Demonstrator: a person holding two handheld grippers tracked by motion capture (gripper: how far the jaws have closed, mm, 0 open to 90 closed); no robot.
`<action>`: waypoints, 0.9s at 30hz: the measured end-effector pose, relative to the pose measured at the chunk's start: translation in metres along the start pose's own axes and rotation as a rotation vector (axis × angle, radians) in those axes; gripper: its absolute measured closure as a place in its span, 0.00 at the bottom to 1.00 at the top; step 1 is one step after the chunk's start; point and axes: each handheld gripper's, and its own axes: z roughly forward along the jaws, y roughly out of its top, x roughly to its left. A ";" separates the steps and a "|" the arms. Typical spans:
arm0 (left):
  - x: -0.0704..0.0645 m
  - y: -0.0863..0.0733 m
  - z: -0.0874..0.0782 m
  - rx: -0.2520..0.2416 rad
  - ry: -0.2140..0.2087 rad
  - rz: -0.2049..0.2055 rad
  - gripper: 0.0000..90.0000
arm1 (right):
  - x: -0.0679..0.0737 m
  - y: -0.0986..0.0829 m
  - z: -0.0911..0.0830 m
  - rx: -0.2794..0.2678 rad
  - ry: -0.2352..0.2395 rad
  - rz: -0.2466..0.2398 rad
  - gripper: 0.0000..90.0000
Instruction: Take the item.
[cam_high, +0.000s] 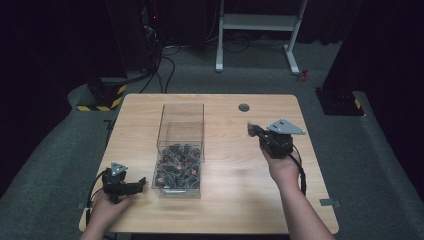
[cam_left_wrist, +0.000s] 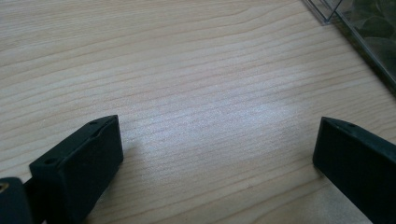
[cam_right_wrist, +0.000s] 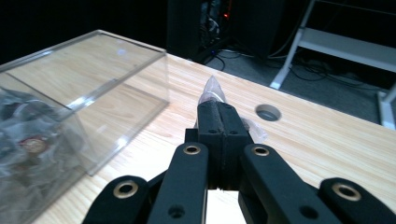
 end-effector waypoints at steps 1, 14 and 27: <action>0.000 0.000 0.000 0.000 0.000 -0.001 0.02 | -0.003 -0.001 0.000 0.002 -0.007 0.004 1.00; 0.000 0.000 0.000 0.001 0.000 0.001 0.02 | -0.037 -0.012 -0.006 0.040 -0.091 0.040 1.00; 0.000 0.000 0.000 0.001 0.000 0.001 0.02 | -0.066 -0.022 -0.014 0.069 -0.166 0.077 1.00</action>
